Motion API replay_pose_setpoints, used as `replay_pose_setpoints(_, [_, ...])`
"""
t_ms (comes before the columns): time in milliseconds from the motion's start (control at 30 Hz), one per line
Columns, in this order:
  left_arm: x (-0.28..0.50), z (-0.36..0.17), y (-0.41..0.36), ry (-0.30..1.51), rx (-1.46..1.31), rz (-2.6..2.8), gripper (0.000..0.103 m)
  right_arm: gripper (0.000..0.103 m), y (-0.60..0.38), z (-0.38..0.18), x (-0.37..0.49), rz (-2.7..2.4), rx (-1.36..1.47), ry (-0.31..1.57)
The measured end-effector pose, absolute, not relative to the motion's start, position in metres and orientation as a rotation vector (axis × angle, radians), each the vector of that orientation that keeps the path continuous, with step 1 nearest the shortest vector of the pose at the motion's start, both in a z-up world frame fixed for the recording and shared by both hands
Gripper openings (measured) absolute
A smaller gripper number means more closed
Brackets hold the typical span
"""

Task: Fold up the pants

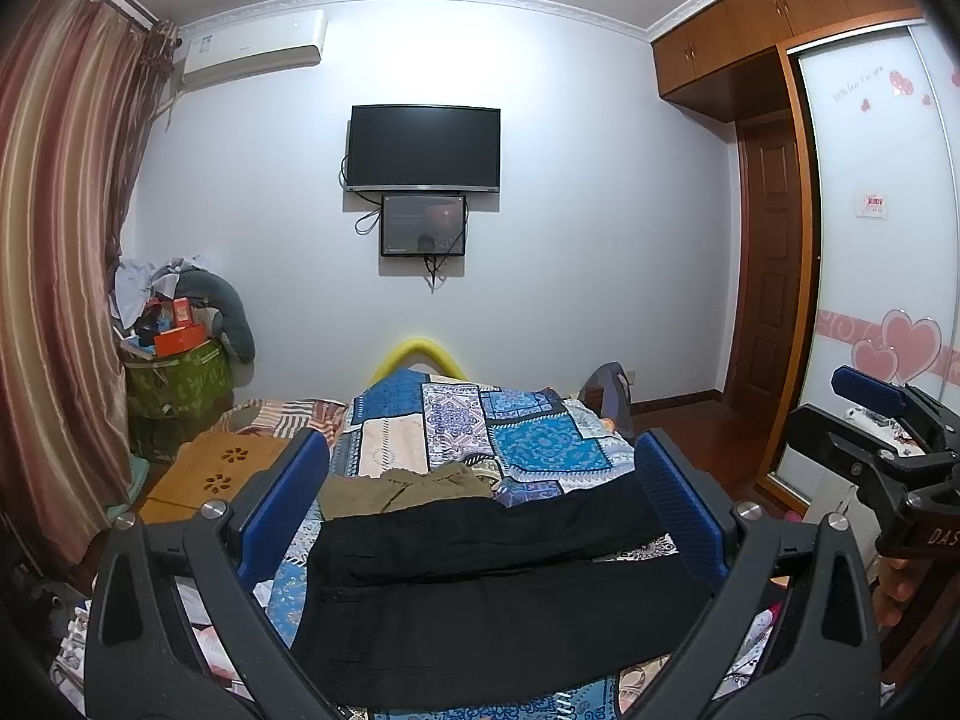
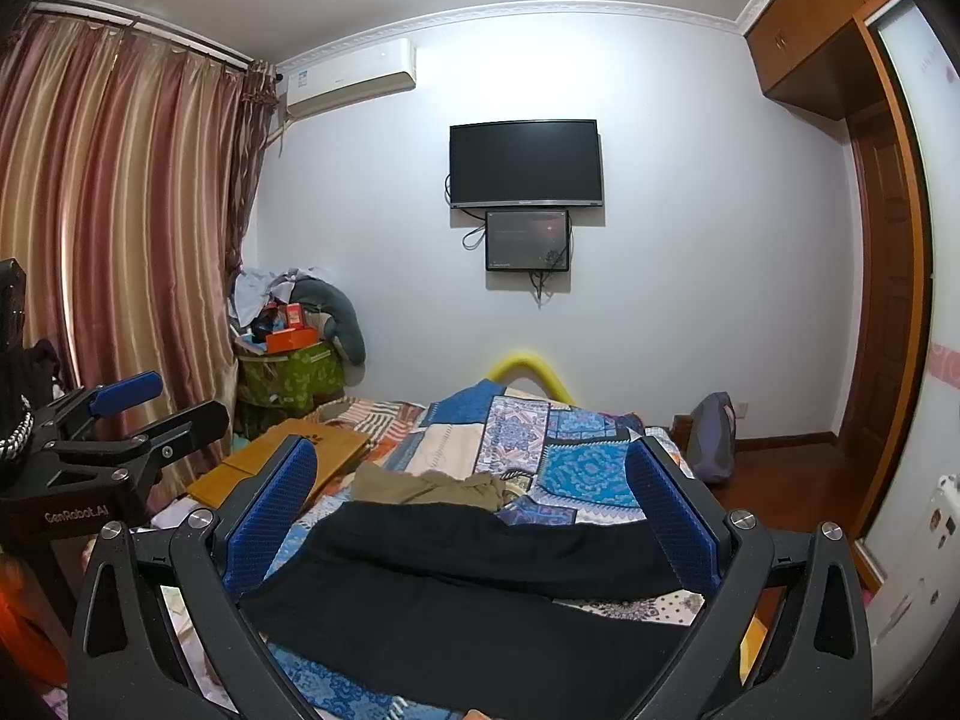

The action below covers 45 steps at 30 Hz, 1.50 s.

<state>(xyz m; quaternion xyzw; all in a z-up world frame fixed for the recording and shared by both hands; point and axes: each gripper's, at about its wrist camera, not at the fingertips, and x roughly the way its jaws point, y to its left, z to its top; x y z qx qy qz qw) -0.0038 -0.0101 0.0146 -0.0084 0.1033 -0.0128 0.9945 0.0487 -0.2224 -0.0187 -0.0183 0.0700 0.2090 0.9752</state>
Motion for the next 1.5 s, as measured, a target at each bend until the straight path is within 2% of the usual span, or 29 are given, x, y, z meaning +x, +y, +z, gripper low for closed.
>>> replay_pose_setpoints(1033, [0.006,0.012,-0.009,0.218,-0.003,-0.013,0.103,0.102,-0.222,-0.013,0.053,0.421,-0.042,0.151])
replay_pose_setpoints(1300, [0.043,0.012,0.007,0.290,0.000,-0.004,0.103,0.103,-0.219,-0.017,0.075,0.439,-0.070,0.182])
replay_pose_setpoints(1500, [0.100,0.002,0.037,0.381,0.000,0.040,0.103,0.103,-0.218,-0.031,0.114,0.455,-0.087,0.244])
